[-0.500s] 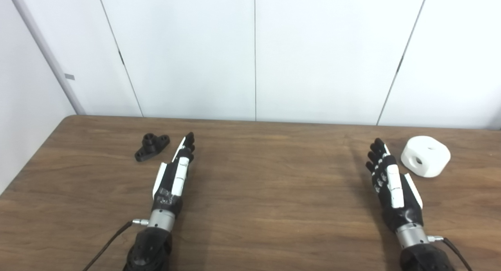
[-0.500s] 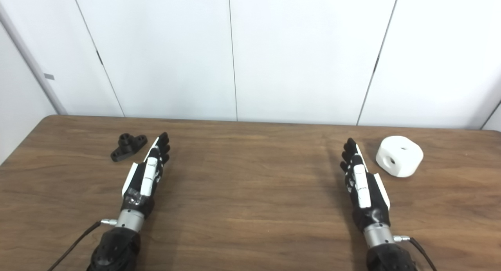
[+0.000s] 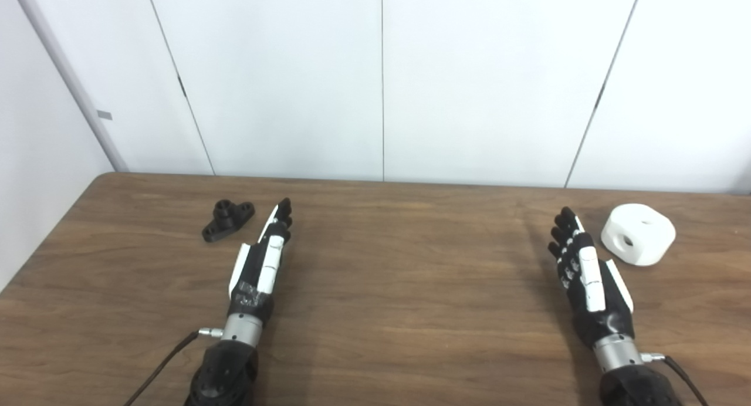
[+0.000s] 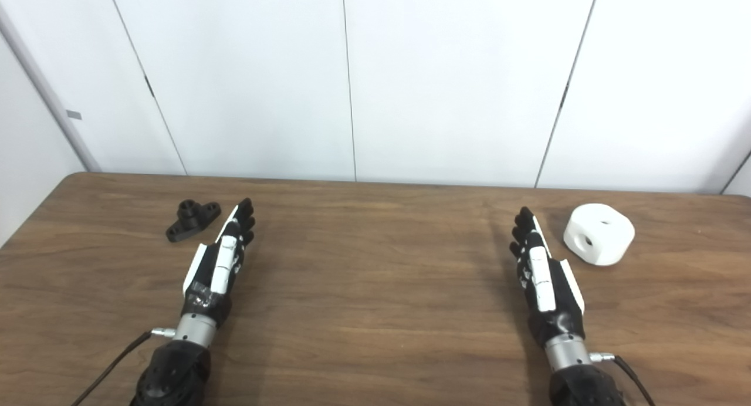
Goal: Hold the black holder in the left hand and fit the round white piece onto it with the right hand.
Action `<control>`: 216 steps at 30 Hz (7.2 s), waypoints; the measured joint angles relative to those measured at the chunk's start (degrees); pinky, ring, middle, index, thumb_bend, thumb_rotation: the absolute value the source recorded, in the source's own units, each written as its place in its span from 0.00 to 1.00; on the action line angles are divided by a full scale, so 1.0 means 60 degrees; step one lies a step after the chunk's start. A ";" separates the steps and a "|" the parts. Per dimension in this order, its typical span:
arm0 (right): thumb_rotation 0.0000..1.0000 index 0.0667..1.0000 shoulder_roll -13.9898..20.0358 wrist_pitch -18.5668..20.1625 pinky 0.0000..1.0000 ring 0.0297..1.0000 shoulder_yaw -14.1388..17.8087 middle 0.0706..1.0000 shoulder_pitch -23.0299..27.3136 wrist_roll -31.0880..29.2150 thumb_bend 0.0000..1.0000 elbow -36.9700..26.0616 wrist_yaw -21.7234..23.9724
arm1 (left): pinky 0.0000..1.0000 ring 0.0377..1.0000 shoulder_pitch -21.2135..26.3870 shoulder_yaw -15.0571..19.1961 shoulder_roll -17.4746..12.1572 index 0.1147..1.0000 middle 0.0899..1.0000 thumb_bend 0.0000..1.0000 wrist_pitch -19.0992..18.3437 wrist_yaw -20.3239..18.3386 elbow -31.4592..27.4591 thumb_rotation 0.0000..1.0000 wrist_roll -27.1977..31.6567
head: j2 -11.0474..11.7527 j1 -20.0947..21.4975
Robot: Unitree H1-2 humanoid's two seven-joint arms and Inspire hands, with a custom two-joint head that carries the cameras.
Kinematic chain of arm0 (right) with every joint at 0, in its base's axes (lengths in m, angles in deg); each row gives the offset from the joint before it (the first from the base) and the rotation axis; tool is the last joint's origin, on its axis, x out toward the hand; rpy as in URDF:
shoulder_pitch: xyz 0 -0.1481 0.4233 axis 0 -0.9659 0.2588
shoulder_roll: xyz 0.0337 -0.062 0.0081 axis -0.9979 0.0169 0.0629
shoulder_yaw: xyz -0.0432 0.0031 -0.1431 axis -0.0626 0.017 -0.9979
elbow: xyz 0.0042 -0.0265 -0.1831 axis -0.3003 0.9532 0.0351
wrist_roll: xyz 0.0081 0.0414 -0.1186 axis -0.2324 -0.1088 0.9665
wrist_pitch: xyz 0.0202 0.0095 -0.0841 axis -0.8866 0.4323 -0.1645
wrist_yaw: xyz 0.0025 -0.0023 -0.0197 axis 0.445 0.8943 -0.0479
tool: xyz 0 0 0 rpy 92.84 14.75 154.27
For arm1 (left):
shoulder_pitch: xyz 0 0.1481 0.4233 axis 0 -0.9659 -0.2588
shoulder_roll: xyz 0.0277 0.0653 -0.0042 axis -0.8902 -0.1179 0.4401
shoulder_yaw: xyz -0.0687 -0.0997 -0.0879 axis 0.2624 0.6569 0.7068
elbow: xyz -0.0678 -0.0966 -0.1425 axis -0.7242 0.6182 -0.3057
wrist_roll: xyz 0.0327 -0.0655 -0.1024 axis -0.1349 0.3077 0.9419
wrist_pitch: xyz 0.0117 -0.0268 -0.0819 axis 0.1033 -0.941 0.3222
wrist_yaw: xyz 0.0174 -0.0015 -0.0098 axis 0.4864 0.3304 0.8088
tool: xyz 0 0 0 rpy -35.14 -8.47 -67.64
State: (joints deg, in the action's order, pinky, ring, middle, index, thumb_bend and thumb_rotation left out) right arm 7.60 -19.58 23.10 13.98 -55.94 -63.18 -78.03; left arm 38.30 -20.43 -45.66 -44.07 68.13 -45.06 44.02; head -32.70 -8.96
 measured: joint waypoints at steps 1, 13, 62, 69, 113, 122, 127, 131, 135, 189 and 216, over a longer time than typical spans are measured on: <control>1.00 1.00 0.0000 0.0000 1.00 1.00 -0.0001 1.00 0.0000 -0.0002 0.40 0.0000 0.0001 | 1.00 1.00 0.0000 0.0001 0.0000 1.00 1.00 0.73 0.0006 -0.0001 0.0001 0.98 0.0003 | 0.0029 -0.0015; 1.00 1.00 0.0001 -0.0178 1.00 1.00 0.0012 1.00 -0.0003 -0.0290 0.38 0.0010 0.0071 | 0.74 0.76 -0.0215 -0.0108 -0.0010 0.90 0.84 0.66 0.0153 0.0319 -0.0419 0.40 -0.0584 | 0.0220 -0.0396; 1.00 1.00 -0.0013 -0.0198 1.00 1.00 0.0014 1.00 0.0009 -0.0542 0.33 0.0142 0.0236 | 0.99 0.99 0.0386 0.0545 -0.4524 0.90 0.96 0.91 -0.0663 0.1509 0.0937 0.50 -0.5695 | 0.0820 -0.1128; 1.00 1.00 0.0031 -0.0314 1.00 1.00 0.0028 1.00 0.0084 -0.0563 0.32 0.0268 0.0247 | 0.99 0.99 0.0797 0.0150 -0.4960 0.85 0.97 0.94 -0.0855 0.1103 0.1535 0.51 -0.5537 | 0.0850 -0.1230; 1.00 1.00 0.0112 -0.0351 1.00 1.00 0.0291 1.00 0.0034 -0.0633 0.33 0.0206 0.0336 | 1.00 1.00 0.2048 -0.1292 -0.5235 0.79 0.93 0.99 -0.0786 0.0378 0.3976 0.51 -0.4960 | 0.0938 -0.2095; 1.00 1.00 0.0115 -0.0324 1.00 1.00 0.0303 1.00 -0.0149 -0.0632 0.35 -0.0043 0.0338 | 1.00 1.00 0.2401 -0.1377 -0.5148 0.78 0.93 1.00 -0.0584 0.0677 0.4561 0.48 -0.4660 | 0.0850 -0.1992; 1.00 1.00 0.0096 -0.0304 1.00 1.00 0.0331 1.00 -0.0242 -0.0650 0.35 -0.0188 0.0323 | 1.00 0.99 0.2481 -0.1526 -0.5140 0.78 0.92 1.00 -0.0527 0.0764 0.4699 0.46 -0.4617 | 0.0791 -0.1890; 1.00 1.00 0.0050 -0.0285 1.00 1.00 0.0329 1.00 -0.0354 -0.0648 0.35 -0.0366 0.0283 | 1.00 0.99 0.2584 -0.1649 -0.5141 0.77 0.92 1.00 -0.0254 0.0924 0.5001 0.39 -0.4617 | 0.0820 -0.1831; 1.00 1.00 -0.0002 -0.0179 1.00 1.00 0.0324 1.00 -0.0435 -0.0633 0.35 -0.0488 0.0217 | 1.00 0.98 0.2608 -0.1764 -0.5125 0.77 0.91 1.00 -0.0239 0.1097 0.5047 0.29 -0.4623 | 0.0806 -0.1802; 1.00 1.00 -0.0149 0.0019 1.00 1.00 0.0264 1.00 -0.0532 -0.0409 0.36 -0.0659 0.0022 | 1.00 0.97 0.3410 -0.2545 -0.4521 0.70 0.89 1.00 0.0179 0.1439 0.5738 0.16 -0.4526 | 0.0806 -0.1465; 1.00 1.00 -0.0168 -0.0016 1.00 1.00 0.0264 1.00 -0.0551 -0.0451 0.41 -0.0738 0.0043 | 1.00 0.97 0.3478 -0.2849 -0.4413 0.42 0.76 0.52 0.1572 0.2768 0.6390 0.05 -0.5028 | 0.0689 -0.1523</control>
State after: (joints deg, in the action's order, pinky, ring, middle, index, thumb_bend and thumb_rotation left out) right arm 6.59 -19.67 24.68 10.68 -58.64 -67.61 -77.77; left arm 59.16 -37.52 -72.14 -34.64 84.74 -6.72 13.85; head -28.56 -18.11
